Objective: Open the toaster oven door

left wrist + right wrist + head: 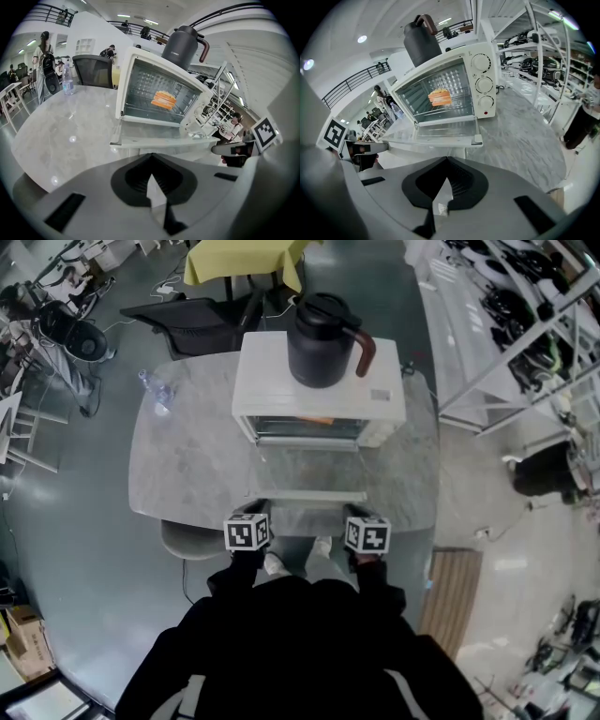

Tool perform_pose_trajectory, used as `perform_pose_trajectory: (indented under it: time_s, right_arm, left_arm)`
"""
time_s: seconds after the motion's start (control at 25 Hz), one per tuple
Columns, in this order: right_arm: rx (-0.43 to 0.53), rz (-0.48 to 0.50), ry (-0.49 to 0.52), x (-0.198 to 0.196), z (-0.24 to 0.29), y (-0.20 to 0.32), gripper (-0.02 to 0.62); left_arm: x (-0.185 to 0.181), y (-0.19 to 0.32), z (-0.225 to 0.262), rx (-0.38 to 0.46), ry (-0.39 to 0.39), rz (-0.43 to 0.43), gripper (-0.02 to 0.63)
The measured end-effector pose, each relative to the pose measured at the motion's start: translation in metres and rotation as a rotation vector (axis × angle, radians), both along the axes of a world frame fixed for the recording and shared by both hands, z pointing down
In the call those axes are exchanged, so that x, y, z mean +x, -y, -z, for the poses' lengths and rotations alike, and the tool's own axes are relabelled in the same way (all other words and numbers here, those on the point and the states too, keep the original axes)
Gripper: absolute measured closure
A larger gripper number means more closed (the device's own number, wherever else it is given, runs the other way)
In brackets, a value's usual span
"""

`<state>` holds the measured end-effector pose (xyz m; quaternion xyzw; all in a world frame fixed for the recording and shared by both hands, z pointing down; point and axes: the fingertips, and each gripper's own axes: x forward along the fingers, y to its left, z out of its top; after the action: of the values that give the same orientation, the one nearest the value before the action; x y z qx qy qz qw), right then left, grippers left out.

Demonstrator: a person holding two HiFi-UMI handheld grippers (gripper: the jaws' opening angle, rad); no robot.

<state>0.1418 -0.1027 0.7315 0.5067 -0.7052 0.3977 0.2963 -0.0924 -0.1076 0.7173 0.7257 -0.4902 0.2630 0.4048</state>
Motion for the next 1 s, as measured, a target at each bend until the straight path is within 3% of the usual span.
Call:
perform_pose_trajectory:
  time_s: [1.0]
  right_arm:
    - [-0.085, 0.022, -0.018, -0.003, -0.034, -0.012, 0.593]
  left_arm:
    - [0.004, -0.014, -0.035, -0.092, -0.005, -0.006, 0.603]
